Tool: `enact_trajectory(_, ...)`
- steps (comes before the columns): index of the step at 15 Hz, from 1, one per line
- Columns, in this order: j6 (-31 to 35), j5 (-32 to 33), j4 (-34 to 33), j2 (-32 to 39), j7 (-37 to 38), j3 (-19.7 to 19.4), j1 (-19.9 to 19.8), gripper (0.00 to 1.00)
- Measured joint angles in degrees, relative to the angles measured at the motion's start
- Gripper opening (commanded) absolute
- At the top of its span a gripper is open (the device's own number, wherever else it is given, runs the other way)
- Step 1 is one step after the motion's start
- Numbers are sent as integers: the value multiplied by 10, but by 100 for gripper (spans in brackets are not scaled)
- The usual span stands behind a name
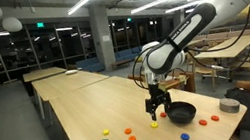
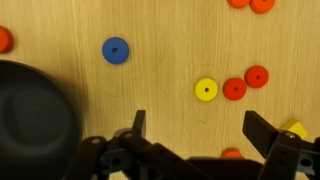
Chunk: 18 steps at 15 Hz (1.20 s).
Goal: Pick up some of the objects on the table and put them in the bowl
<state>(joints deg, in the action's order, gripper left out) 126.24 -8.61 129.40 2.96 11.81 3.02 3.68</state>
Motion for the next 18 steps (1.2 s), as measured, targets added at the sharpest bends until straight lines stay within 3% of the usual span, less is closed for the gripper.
enact_trajectory(6, -1, -48, -86, 97, 68, 4, 4, 100)
enact_trajectory(11, 25, -51, -121, 141, 173, 2, 22, 100)
enact_trajectory(18, 72, 27, -144, 186, 293, -24, 52, 100)
